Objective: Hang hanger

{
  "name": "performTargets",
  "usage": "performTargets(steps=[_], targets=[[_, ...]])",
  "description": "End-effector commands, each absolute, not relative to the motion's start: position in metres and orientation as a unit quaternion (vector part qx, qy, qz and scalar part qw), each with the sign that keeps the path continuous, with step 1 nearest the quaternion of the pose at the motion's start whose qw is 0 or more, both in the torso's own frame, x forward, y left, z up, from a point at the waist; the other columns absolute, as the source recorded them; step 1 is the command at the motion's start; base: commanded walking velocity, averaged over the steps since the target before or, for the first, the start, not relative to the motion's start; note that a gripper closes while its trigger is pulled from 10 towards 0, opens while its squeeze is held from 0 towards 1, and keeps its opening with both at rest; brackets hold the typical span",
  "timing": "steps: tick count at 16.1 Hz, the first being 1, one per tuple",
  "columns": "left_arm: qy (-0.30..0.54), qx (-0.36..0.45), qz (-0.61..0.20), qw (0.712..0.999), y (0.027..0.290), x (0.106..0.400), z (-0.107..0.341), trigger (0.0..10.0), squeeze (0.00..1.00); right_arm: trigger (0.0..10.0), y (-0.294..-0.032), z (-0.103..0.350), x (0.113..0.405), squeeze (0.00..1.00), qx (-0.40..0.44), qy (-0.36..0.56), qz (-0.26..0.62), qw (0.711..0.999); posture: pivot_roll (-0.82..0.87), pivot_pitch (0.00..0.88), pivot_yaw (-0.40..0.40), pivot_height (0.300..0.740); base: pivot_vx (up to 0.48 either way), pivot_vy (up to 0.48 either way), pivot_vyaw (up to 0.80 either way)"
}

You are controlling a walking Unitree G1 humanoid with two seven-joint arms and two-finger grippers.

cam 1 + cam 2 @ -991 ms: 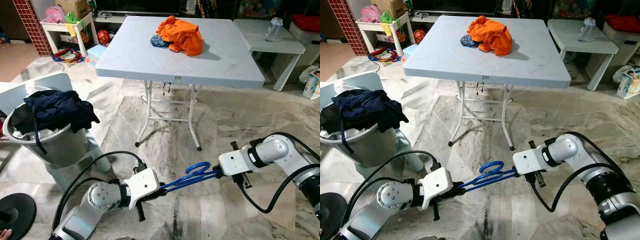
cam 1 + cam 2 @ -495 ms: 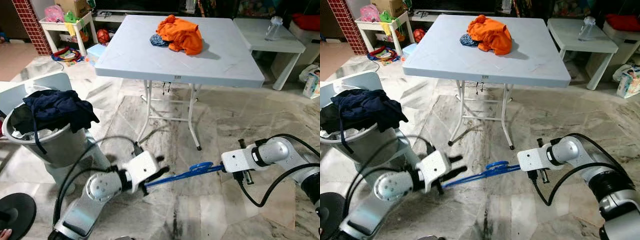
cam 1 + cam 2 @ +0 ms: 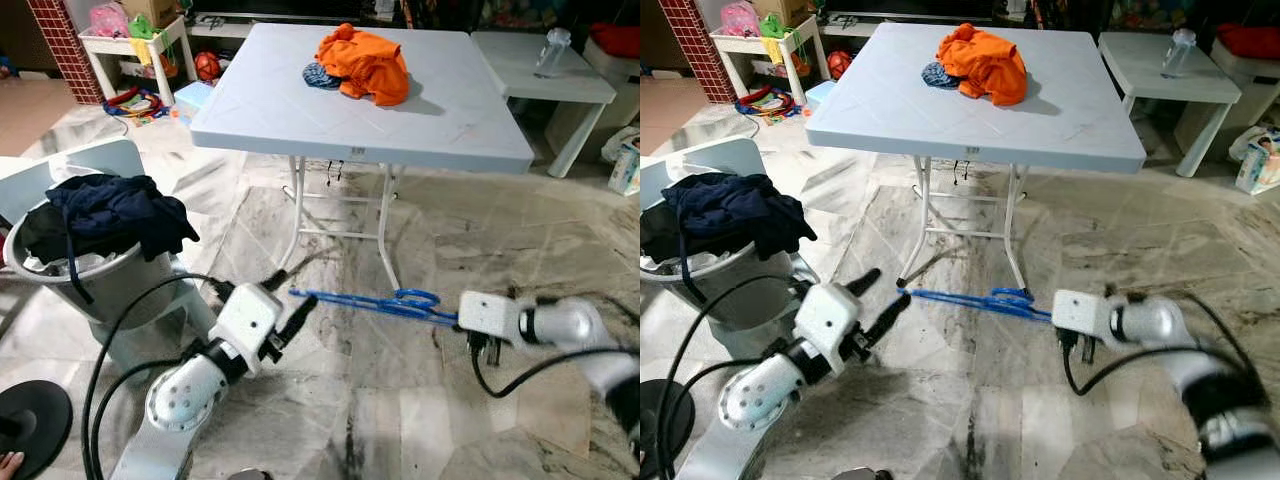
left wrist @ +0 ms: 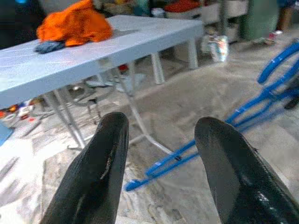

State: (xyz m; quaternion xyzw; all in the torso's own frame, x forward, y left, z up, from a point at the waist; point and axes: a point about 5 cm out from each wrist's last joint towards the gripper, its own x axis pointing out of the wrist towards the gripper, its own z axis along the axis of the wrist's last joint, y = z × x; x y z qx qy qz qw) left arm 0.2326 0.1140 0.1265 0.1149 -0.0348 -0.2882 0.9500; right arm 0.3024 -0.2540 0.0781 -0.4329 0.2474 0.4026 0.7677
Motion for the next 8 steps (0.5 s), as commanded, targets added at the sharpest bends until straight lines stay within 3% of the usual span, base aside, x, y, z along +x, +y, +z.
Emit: performTargets(steps=[1, 2, 5, 7, 8], targets=[[-0.038, 0.114, -0.270, 0.955, 0.116, 0.230, 0.127, 10.0, 1.00, 0.0, -0.253, 0.076, 0.300, 0.00, -0.392, 0.239, 0.377, 0.805, 0.03, 0.072, -0.038, 0.740, 0.000, 0.000, 0.00], [-0.029, 0.113, -0.262, 0.958, 0.118, 0.228, 0.121, 10.0, 1.00, 0.0, -0.248, 0.068, 0.294, 0.00, -0.337, 0.240, 0.358, 0.837, 0.02, 0.079, -0.033, 0.740, 0.000, 0.000, 0.00], [-0.014, 0.116, -0.239, 0.964, 0.128, 0.229, 0.112, 10.0, 1.00, 0.0, -0.241, 0.062, 0.288, 0.00, -0.231, 0.241, 0.297, 0.895, 0.02, 0.088, -0.022, 0.740, 0.000, 0.000, 0.00], [-0.022, 0.132, -0.192, 0.972, 0.139, 0.239, 0.117, 10.0, 1.00, 0.0, -0.238, 0.059, 0.279, 0.00, -0.107, 0.243, 0.212, 0.940, 0.01, 0.098, -0.014, 0.740, 0.000, 0.000, 0.00], [-0.027, 0.133, -0.182, 0.974, 0.140, 0.241, 0.119, 10.0, 1.00, 0.0, -0.237, 0.059, 0.277, 0.00, -0.081, 0.242, 0.186, 0.949, 0.00, 0.105, -0.015, 0.740, 0.000, 0.000, 0.00]])
